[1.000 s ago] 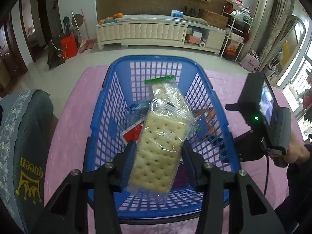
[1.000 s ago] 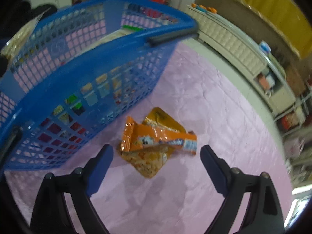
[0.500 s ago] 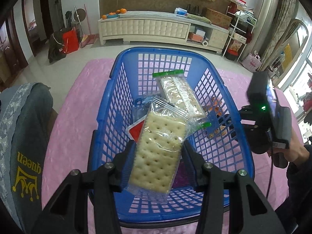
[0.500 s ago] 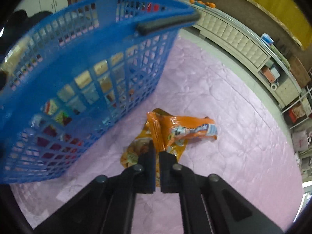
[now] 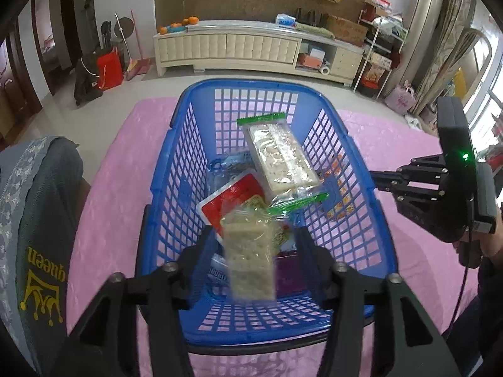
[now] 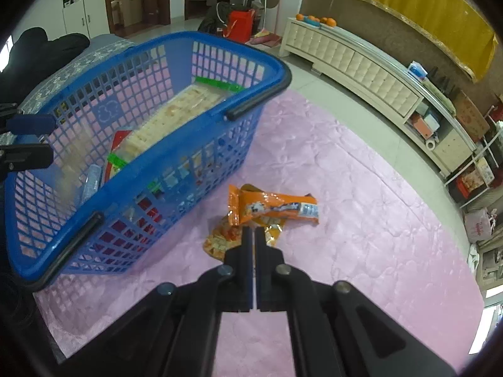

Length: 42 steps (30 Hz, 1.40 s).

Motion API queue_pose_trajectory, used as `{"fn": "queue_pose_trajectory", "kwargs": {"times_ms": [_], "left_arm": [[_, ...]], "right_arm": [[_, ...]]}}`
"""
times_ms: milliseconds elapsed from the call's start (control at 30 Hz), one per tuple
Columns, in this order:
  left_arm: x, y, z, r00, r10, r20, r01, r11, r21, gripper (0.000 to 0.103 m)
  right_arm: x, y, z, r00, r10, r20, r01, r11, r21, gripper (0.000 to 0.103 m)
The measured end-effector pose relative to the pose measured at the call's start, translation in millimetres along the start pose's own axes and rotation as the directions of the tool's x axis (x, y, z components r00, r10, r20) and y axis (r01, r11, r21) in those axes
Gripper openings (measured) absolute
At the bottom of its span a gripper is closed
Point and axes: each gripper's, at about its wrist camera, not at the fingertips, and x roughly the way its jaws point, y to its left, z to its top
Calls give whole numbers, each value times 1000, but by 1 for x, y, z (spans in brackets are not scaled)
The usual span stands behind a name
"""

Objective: Organize snacks

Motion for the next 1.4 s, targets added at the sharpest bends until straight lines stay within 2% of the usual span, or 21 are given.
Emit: {"fn": "queue_pose_trajectory", "kwargs": {"times_ms": [67,133,267,567,633,700,800,833,867,933,1000,1300,1400], "left_arm": [[-1,0,0,1000,-1,3,1,1000,0,57],[-3,-2,1,1000,11,5,-11,1000,18,63],[-6,-4,2,1000,18,14,-19,999,51,63],[-6,-2,10,1000,7,17,-8,999,39,65],[-3,-2,14,1000,7,14,-7,999,37,65],[-1,-4,18,1000,6,8,-6,999,36,65],[5,-5,27,1000,15,-10,-14,999,33,67],[7,-6,30,1000,17,-15,-16,999,33,68],[9,-6,33,1000,18,-19,-18,999,32,68],[13,-6,40,999,17,-33,-16,999,29,69],[18,-6,47,999,22,-43,-21,999,24,69],[36,-1,65,997,17,-76,-17,1000,-2,70],[42,-1,67,996,19,-85,-18,1000,7,70]], "right_arm": [[1,-1,3,1000,-3,-3,3,1000,5,3],[0,-4,5,1000,7,1,-7,1000,25,3],[-3,-10,10,1000,30,-1,-30,996,80,3],[-19,-20,24,999,44,-16,-40,981,191,3],[-18,-28,26,998,58,-31,-48,968,247,3],[-11,-37,28,996,42,-82,-17,956,293,4],[-3,-45,30,993,44,-114,-3,943,332,17],[0,-47,30,992,48,-120,-3,938,347,31],[3,-52,30,990,66,-127,-13,926,378,48],[10,-61,30,986,98,-134,-29,897,442,62],[17,-72,30,982,129,-139,-41,860,508,63],[62,-101,32,959,199,-201,-20,757,653,63],[80,-105,31,949,219,-228,-10,742,670,63]]}}
